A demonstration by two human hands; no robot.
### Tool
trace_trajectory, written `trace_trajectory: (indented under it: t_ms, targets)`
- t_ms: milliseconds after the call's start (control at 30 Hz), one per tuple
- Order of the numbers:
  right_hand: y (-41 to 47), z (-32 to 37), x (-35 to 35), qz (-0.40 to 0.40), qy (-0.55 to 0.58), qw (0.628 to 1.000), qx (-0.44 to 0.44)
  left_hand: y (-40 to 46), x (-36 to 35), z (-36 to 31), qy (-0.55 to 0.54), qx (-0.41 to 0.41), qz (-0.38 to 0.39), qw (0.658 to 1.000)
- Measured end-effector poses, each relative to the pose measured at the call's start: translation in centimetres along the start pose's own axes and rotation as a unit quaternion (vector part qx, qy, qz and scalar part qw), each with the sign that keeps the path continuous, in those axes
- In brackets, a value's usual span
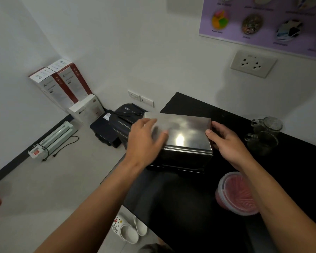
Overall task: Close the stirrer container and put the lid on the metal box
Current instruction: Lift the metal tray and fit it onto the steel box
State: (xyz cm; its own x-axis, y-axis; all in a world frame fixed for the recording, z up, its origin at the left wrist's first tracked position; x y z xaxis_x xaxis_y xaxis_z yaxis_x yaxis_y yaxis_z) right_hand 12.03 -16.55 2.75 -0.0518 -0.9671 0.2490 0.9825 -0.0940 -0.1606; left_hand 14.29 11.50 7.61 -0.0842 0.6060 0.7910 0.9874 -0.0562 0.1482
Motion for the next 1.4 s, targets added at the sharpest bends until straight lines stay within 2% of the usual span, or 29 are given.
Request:
trace_trajectory:
  t_ms: [100,200,333,1200,1400]
  targets:
    - [-1.0,-0.1,0.9,0.007,0.004,1.000,-0.003,-1.1,-2.3,-3.8,0.080,-0.091,0.050,0.991]
    - [-1.3,0.0,0.2,0.026,-0.006,1.000,0.008,-1.1,-3.9,-5.0,0.143,-0.110,0.100,0.978]
    - [-1.1,-0.5,-0.5,0.033,-0.008,0.999,0.017,-1.3,-5.3,-4.9,0.181,-0.107,0.126,0.969]
    - [-2.3,-1.8,-1.7,0.019,0.004,1.000,0.018,-2.5,-7.3,-4.8,0.198,-0.129,0.088,0.968]
    - [-2.5,-1.8,-1.5,0.029,0.052,0.998,-0.018,-3.4,-7.5,-5.8,0.206,-0.191,0.089,0.956]
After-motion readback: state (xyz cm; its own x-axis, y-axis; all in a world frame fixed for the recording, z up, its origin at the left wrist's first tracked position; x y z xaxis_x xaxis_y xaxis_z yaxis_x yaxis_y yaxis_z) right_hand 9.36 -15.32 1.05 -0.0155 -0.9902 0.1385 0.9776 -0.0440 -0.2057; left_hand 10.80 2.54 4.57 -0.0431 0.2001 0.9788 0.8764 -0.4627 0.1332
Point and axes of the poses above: each hand's wrist, its own y-axis towards the middle knuckle, its own x-axis out of the back of the hand, z = x × y, the point moved 4 cm from there along y, towards the middle knuckle, and after that the axes turned 4 degrees about x, right-handed, at the moved point
